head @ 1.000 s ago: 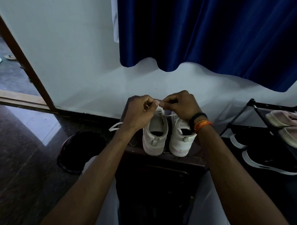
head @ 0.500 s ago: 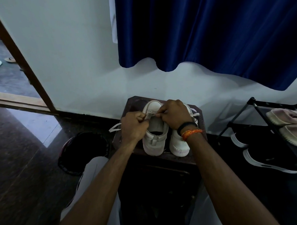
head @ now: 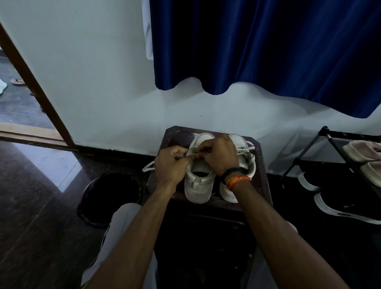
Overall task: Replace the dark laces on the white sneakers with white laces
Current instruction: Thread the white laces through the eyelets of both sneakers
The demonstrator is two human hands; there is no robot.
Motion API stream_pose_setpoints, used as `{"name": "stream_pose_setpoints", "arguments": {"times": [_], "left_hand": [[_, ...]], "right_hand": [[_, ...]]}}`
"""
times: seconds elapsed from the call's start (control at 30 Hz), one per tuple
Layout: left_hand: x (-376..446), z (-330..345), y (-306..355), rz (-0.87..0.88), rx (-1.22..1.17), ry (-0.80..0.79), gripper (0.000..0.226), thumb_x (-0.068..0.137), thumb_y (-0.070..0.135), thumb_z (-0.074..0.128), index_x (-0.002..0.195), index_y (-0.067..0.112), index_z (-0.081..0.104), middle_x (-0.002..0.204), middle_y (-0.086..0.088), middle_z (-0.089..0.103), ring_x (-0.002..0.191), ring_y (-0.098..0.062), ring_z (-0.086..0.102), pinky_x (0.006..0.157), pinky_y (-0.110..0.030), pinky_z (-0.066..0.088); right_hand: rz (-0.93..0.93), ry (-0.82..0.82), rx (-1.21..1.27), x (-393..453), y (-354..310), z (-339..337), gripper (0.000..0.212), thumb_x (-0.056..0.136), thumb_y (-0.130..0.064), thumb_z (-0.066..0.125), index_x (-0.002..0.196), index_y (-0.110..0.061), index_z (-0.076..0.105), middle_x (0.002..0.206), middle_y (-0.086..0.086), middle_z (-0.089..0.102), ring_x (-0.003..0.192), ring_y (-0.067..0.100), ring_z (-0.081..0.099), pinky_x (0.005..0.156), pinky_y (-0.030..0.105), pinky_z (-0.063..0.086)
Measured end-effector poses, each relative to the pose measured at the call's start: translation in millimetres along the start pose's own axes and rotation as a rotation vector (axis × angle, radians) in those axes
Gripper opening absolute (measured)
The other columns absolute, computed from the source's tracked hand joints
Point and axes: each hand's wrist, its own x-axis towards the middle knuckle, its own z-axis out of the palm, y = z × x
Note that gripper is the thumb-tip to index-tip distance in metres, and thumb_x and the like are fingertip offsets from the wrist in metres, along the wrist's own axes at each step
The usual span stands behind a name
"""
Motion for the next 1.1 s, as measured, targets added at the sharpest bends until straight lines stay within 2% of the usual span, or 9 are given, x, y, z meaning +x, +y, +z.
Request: {"name": "stream_pose_setpoints", "arguments": {"times": [0.1,0.2,0.33,0.53,0.73,0.87,0.97,1.1], "left_hand": [[2.3,-0.4,-1.4,0.003,-0.009,-0.023,0.012,0.073,0.017,0.084,0.083,0.023,0.081,0.074,0.008,0.076,0.076,-0.009,0.073,0.079,-0.045,0.06],[2.9,1.5,-2.5,0.036,0.018,-0.028,0.011,0.074,0.019,0.084,0.083,0.024,0.081,0.073,0.009,0.076,0.074,-0.007,0.073,0.077,-0.044,0.061],[0.0,1.3,-2.1,0.071,0.035,-0.022,0.01,0.077,0.018,0.082,0.084,0.025,0.081,0.072,0.012,0.075,0.071,-0.002,0.071,0.075,-0.041,0.061],[-3.3,3.1,-1.0,0.129,0.077,0.009,0.008,0.08,0.016,0.078,0.082,0.023,0.08,0.068,0.012,0.073,0.066,-0.001,0.069,0.068,-0.036,0.059],[-5.8,5.5,-1.5,0.152,0.072,0.032,0.007,0.082,0.015,0.077,0.084,0.021,0.08,0.071,0.01,0.074,0.068,-0.001,0.07,0.07,-0.038,0.061],[-5.4,3.2,-4.7,0.177,0.077,0.003,0.008,0.081,0.012,0.077,0.086,0.017,0.08,0.074,0.008,0.075,0.07,-0.002,0.071,0.073,-0.039,0.06],[-5.8,2.9,-4.5,0.199,0.078,0.018,0.004,0.082,0.012,0.078,0.08,0.015,0.08,0.07,0.007,0.074,0.067,-0.005,0.071,0.069,-0.039,0.059],[-4.3,5.6,-6.3,0.219,0.091,0.014,0.005,0.085,0.02,0.077,0.081,0.017,0.079,0.069,0.009,0.074,0.066,-0.003,0.07,0.067,-0.04,0.06]], "right_hand": [[0.028,0.021,0.092,-3.1,1.2,1.2,0.013,0.076,-0.016,0.081,0.086,-0.024,0.081,0.084,0.0,0.076,0.101,0.029,0.059,0.084,0.037,0.051],[0.052,0.046,0.177,-3.0,0.9,-0.2,0.018,0.069,-0.014,0.084,0.077,-0.027,0.075,0.077,-0.004,0.074,0.088,0.022,0.067,0.078,0.039,0.055],[0.077,0.078,0.18,-2.5,-1.3,-1.5,0.029,0.068,-0.014,0.082,0.072,-0.032,0.059,0.074,-0.005,0.069,0.087,0.022,0.066,0.073,0.039,0.055],[0.107,0.136,0.226,-3.3,-3.6,0.0,0.036,0.069,-0.011,0.082,0.063,-0.031,0.052,0.073,-0.007,0.069,0.078,0.013,0.066,0.068,0.035,0.055],[0.077,0.171,0.163,-5.7,-9.1,7.1,0.024,0.069,-0.009,0.073,0.075,-0.026,0.058,0.075,-0.008,0.066,0.086,0.022,0.063,0.072,0.038,0.053],[0.044,0.149,0.173,-6.4,-6.7,3.9,0.025,0.071,-0.013,0.075,0.079,-0.028,0.057,0.073,-0.011,0.065,0.085,0.02,0.065,0.072,0.036,0.052],[0.014,0.078,0.185,-5.5,-5.4,0.1,0.03,0.072,-0.009,0.073,0.086,-0.028,0.054,0.067,-0.014,0.066,0.079,0.014,0.066,0.07,0.031,0.049],[-0.006,0.063,0.145,-4.0,-6.2,0.8,0.038,0.073,-0.002,0.067,0.096,-0.026,0.048,0.075,-0.004,0.071,0.08,0.019,0.065,0.068,0.034,0.049]]}}
